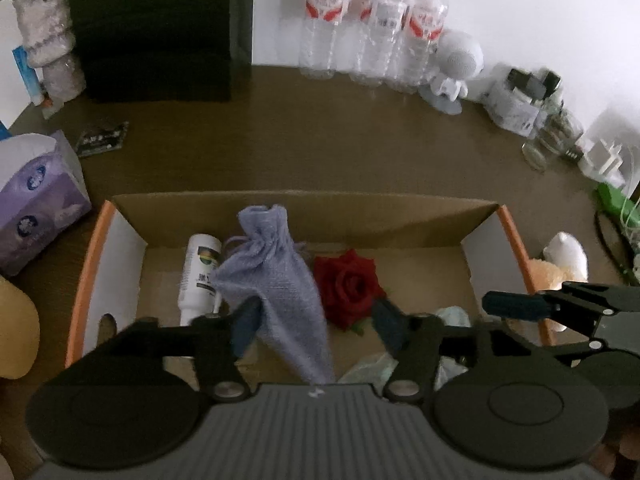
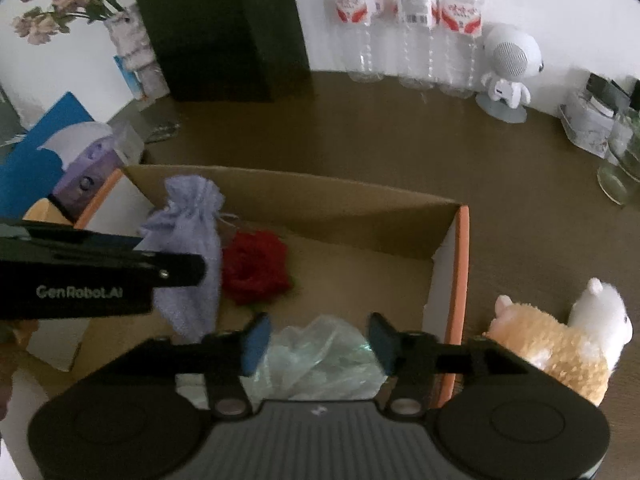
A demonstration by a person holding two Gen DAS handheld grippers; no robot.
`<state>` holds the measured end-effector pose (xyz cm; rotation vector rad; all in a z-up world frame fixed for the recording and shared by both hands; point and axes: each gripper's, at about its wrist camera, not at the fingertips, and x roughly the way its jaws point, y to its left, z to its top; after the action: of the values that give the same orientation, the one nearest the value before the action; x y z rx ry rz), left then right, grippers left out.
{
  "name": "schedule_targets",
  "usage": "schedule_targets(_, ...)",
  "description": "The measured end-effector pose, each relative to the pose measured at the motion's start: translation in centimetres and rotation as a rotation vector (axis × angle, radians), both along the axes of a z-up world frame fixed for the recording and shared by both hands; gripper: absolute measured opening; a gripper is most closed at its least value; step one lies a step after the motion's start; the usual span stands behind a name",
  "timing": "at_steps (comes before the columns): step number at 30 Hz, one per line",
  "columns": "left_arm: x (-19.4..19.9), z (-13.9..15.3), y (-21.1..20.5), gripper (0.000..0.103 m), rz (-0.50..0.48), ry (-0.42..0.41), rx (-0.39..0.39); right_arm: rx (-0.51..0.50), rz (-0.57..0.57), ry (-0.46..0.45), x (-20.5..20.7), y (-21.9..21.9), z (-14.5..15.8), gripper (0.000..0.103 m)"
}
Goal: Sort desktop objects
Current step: 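Open both tools to drop the pouch and plastic bag into the box, then move both tools toward the plush alpaca and green tissue pack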
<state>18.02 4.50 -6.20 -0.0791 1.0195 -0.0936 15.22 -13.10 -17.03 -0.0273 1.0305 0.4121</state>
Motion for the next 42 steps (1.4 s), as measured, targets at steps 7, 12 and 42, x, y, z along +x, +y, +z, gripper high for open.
schedule_targets(7,-2.4,3.2,0.7,0.103,0.022,-0.085,-0.022,0.037,0.021,-0.028,-1.9,-0.5,2.5,0.088)
schedule_targets(12,-4.6,5.5,1.1,0.103,0.025,-0.116,-0.058,0.066,0.048,-0.039,-4.3,-1.3,4.6,0.091)
schedule_targets(42,-16.1,7.4,1.4,0.103,0.007,0.01,-0.106,0.052,-0.061,0.054,-17.1,-8.3,7.8,0.101)
